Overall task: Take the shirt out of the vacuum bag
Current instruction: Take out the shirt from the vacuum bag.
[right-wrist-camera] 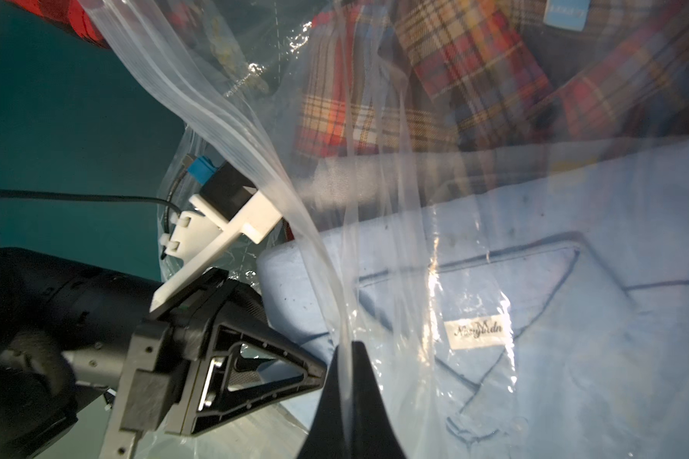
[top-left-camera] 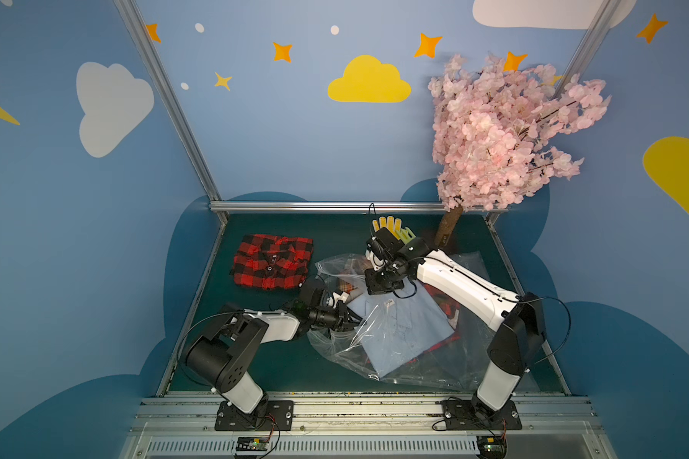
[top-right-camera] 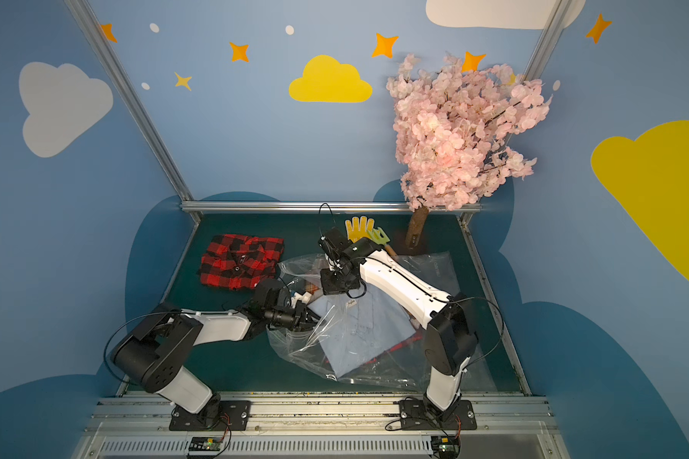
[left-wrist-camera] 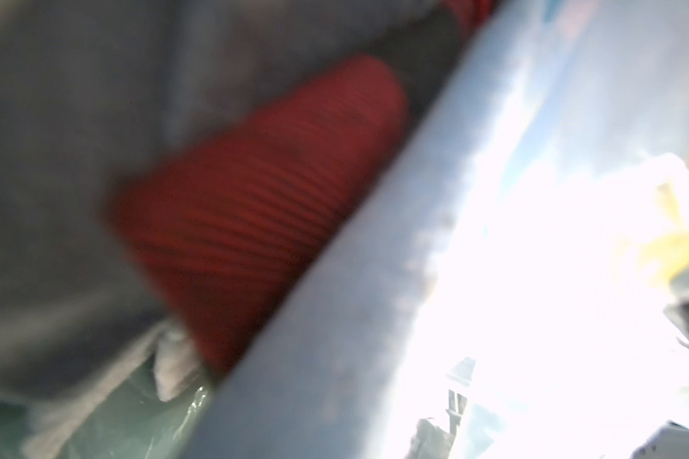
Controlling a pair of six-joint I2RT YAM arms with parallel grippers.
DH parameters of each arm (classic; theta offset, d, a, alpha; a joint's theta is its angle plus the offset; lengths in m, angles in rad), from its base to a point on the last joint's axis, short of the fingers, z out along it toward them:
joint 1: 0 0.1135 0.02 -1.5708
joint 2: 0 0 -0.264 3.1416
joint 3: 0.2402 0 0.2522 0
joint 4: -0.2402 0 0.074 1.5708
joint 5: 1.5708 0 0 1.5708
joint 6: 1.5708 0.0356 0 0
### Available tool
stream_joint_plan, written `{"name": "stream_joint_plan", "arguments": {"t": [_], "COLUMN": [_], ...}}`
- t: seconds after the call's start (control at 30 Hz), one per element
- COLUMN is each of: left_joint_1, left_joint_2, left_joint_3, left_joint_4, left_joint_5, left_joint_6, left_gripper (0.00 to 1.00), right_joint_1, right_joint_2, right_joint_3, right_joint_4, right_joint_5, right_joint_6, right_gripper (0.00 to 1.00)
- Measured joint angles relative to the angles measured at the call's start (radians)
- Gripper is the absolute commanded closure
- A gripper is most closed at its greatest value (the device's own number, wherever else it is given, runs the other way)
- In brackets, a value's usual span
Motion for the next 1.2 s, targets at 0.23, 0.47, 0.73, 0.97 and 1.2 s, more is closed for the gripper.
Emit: {"name": "stream_joint_plan", "arguments": {"t": [0.23,0.47,0.73,0.97,1.2], "left_joint_1": [0.0,0.0,0.0,-0.01,-0.056], "left_joint_2": [-0.12,-0.123,-0.082,-0.109,-0.107], "left_joint_3": [0.063,0.079,0.082,0.032,-0.001], "left_joint_4": [-0.154,-0.251,-0.297,-0.331,-0.328], "left_joint_5": [-0.01,-0.02,-0.029,-0.06,-0.097], "left_joint_6": [0.078,0.148,0.199,0.208,0.195], "left_gripper": [0.77,0.78,0.6,0.47,0.45], "right_joint_1": [0.0,0.0,0.0,0.0,0.0], "right_joint_2": [0.0,0.002,0.002,0.002,0.002], "right_joint_3": [0.0,0.0,0.0,0.0,0.0], "right_joint_4": [0.0,0.0,0.0,0.0,0.0], "right_joint_5": [0.0,0.0,0.0,-0.001,-0.001], "right_joint_6": [0.0,0.0,0.0,0.0,0.0], "right_gripper": [1.0,1.0,1.0,1.0,1.0]}}
